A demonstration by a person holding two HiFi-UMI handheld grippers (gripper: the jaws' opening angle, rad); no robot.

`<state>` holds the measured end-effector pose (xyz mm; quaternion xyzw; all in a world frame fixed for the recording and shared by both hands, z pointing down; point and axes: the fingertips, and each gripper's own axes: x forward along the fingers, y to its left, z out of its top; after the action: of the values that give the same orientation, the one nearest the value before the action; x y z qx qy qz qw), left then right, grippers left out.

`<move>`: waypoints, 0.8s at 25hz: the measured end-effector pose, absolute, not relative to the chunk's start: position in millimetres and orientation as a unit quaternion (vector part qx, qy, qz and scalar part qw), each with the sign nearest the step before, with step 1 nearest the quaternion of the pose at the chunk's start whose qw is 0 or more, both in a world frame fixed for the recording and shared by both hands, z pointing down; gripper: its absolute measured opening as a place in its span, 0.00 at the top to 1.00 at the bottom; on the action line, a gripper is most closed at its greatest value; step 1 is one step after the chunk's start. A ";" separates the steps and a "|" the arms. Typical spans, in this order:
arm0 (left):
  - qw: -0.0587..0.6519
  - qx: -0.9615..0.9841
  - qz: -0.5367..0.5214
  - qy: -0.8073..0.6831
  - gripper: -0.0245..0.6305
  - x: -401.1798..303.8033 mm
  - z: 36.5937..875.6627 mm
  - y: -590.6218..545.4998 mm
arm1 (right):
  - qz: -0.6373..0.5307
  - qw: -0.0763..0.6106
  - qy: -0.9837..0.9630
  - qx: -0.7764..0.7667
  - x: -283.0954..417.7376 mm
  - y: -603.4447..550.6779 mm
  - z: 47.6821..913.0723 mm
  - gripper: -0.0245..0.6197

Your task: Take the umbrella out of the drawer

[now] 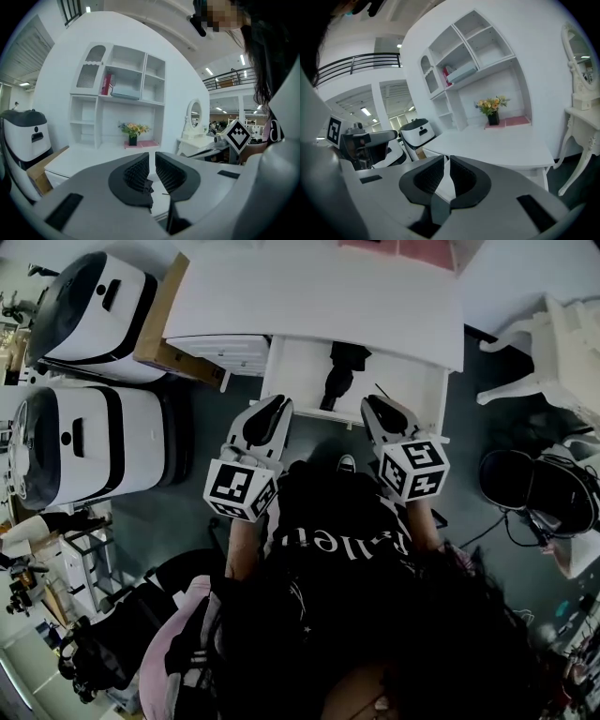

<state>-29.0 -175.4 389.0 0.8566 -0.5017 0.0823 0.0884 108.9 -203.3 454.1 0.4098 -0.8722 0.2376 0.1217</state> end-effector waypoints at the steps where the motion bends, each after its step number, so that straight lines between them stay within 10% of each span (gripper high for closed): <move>1: 0.091 0.856 0.084 -0.501 0.90 -30.2 391.2 -177.9 | 0.240 0.124 -0.871 0.410 108.9 -203.8 457.0 0.86; 20: 0.074 0.895 0.091 -0.430 0.90 -47.8 394.5 -274.4 | 0.261 0.242 -0.823 0.442 89.2 -273.7 560.1 0.85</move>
<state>-47.8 -274.4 394.5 0.8954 -0.4297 0.0905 0.0741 89.2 -273.7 560.1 0.4425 -0.8232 0.2608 0.2419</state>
